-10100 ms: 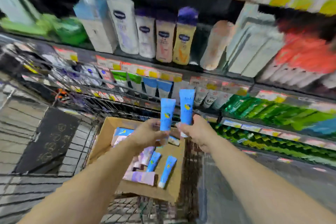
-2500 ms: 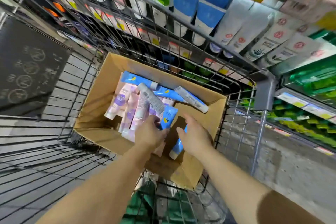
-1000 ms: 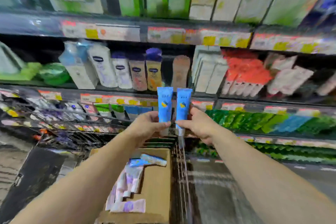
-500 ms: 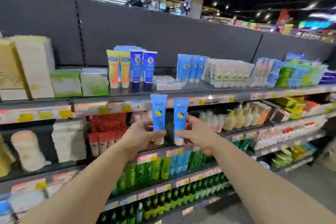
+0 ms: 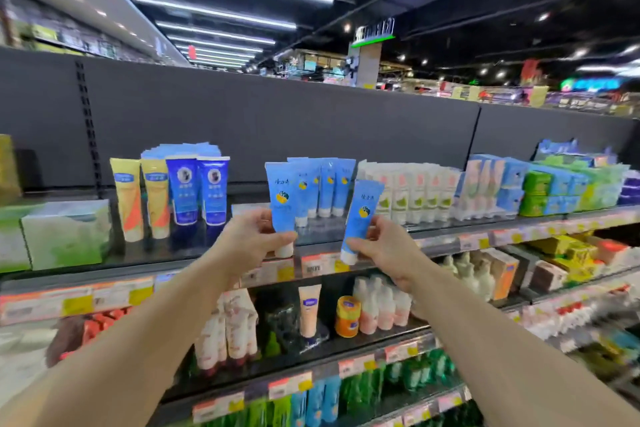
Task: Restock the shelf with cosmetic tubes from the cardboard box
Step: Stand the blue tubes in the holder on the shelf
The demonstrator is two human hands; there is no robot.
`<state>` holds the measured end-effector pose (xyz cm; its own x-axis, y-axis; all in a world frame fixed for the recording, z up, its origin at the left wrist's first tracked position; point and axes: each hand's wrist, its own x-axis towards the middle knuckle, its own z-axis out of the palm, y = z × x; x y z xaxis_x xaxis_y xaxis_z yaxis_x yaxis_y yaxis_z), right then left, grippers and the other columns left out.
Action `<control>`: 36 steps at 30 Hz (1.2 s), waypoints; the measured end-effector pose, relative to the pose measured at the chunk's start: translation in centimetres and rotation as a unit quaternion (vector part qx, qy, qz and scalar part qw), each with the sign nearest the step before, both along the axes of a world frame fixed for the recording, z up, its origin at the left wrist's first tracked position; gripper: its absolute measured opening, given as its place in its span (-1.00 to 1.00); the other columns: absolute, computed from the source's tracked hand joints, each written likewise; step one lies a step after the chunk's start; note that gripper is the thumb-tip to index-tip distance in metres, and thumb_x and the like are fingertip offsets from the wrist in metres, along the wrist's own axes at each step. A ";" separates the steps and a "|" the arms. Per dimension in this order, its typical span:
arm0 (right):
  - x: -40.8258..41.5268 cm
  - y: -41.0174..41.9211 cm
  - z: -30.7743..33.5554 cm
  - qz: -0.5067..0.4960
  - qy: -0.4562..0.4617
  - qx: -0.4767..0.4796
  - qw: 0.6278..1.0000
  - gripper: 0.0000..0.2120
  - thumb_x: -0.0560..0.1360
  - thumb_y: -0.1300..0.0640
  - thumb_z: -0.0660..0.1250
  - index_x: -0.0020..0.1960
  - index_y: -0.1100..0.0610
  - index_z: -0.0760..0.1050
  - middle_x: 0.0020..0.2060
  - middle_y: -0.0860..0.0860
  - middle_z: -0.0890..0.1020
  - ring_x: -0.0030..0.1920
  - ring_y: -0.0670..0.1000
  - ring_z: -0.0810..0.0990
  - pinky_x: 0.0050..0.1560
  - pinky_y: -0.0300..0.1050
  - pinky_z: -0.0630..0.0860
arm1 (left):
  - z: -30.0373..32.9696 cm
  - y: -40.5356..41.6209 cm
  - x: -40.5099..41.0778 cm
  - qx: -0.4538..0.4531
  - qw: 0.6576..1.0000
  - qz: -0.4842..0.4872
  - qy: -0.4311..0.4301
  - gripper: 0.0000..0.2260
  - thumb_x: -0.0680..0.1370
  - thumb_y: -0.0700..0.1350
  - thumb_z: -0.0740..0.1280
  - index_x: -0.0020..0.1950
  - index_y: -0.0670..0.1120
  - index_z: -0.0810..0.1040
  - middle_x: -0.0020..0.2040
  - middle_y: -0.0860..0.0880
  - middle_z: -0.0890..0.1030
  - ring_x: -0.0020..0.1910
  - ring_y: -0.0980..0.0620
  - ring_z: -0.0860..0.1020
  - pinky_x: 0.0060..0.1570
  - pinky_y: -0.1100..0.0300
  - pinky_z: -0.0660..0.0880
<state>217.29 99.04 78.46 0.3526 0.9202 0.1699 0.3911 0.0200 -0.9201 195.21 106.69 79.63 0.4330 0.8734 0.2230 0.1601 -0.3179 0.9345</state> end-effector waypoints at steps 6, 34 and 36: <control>2.6 6.8 1.8 -0.014 -0.043 0.023 0.999 -0.80 0.45 0.17 0.45 -0.01 -0.03 0.49 -0.12 -0.06 0.66 -0.11 -0.04 0.65 0.00 -0.05 0.60 | 1.4 5.2 3.1 -0.008 1.000 0.015 -0.011 -0.78 0.43 -0.14 0.50 0.03 -0.05 0.56 -0.08 -0.03 0.69 -0.12 0.03 0.68 -0.09 0.08 0.64; 4.7 16.2 0.2 0.145 -0.104 -0.025 0.984 -0.66 0.54 0.18 0.35 0.29 0.08 0.44 0.09 -0.10 0.58 0.12 -0.07 0.53 0.17 -0.19 0.43 | 0.0 5.1 7.7 -0.007 0.989 0.145 0.013 -0.79 0.43 -0.10 0.50 0.03 0.03 0.59 -0.08 0.04 0.71 -0.07 0.02 0.68 -0.02 0.03 0.63; 4.8 16.2 0.1 0.148 -0.097 -0.024 0.984 -0.64 0.53 0.18 0.36 0.31 0.09 0.43 0.12 -0.09 0.59 0.14 -0.09 0.54 0.19 -0.18 0.44 | -0.1 5.1 7.9 -0.002 0.989 0.145 0.020 -0.81 0.45 -0.11 0.49 0.01 0.07 0.58 -0.06 0.05 0.70 -0.05 0.02 0.67 -0.01 0.05 0.63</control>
<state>222.06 115.25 78.52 0.0326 0.9864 0.1612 0.5421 0.1181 -0.8320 203.09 111.77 79.54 0.1726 0.9631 0.2064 0.2804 -0.2489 0.9271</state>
